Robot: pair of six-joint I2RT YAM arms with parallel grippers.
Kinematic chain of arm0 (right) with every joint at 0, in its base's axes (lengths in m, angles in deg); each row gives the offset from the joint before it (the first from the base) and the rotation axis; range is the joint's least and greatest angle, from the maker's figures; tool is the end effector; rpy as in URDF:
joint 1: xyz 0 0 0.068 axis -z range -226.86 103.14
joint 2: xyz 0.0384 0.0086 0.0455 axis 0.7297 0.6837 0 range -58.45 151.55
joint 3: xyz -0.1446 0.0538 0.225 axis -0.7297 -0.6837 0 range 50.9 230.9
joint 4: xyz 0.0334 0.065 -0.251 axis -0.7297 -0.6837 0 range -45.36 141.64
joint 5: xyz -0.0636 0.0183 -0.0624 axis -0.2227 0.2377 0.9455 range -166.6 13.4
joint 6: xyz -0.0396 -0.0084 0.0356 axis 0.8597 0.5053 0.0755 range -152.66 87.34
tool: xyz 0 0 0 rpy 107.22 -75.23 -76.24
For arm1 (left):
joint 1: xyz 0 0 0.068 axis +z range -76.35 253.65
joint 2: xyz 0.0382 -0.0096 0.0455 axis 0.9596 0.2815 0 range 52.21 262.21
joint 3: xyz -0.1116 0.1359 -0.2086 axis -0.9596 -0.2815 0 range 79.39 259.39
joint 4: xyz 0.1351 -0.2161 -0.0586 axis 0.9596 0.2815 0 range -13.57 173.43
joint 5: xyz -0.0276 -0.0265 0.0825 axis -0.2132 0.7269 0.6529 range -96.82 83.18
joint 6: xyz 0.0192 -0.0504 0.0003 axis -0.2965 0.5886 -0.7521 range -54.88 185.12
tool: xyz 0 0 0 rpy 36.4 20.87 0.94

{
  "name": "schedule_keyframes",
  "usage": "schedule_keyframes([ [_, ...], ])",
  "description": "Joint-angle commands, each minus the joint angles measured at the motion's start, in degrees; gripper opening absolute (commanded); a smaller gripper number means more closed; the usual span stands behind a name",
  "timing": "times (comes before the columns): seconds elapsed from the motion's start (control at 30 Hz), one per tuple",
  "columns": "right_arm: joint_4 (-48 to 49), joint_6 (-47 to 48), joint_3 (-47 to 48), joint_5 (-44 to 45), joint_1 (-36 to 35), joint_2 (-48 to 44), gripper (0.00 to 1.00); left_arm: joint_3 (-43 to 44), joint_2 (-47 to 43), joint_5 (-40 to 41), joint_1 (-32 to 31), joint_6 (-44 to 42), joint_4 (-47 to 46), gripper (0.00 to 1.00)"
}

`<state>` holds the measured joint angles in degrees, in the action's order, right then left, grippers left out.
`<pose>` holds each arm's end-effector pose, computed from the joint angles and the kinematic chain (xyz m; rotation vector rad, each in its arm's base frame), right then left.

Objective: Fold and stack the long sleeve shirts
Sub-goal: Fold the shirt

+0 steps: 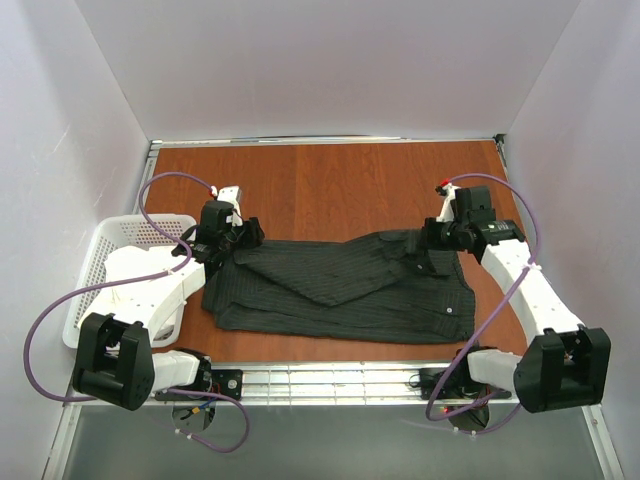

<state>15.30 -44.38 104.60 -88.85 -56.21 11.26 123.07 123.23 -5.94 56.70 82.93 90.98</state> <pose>0.2424 0.0476 0.2650 -0.0397 2.5033 0.4199 0.2497 -0.0756 0.2307 -0.0253 2.3196 -0.2922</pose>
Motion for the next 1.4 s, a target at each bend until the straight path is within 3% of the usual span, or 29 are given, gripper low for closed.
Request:
schedule_keyframes([
  [0.0,-3.6,-1.8,3.2,-5.4,0.2,-4.0,0.01,0.1,0.0,-0.5,0.3,-1.1,-0.2,0.7],
  [0.2,-7.9,-3.8,3.2,-6.2,0.2,-8.3,0.01,0.2,-0.4,-0.8,0.3,-2.2,0.0,0.7],
  [0.4,-9.5,-4.2,2.6,-6.1,0.1,-10.6,0.01,-0.4,-3.4,-6.9,-0.2,-0.8,1.1,0.68],
  [0.63,-9.7,-3.9,2.4,-6.6,0.2,-10.6,0.01,-2.0,-5.7,-5.9,-2.6,19.3,8.5,0.66],
  [1.23,-10.7,-3.7,2.5,-7.6,0.2,-11.5,0.01,-6.1,5.4,-4.4,-3.4,24.6,5.6,0.4],
  [1.37,-10.9,-3.7,2.6,-7.9,0.2,-11.1,0.01,-7.1,5.3,-3.6,-3.4,25.0,5.0,0.27],
])
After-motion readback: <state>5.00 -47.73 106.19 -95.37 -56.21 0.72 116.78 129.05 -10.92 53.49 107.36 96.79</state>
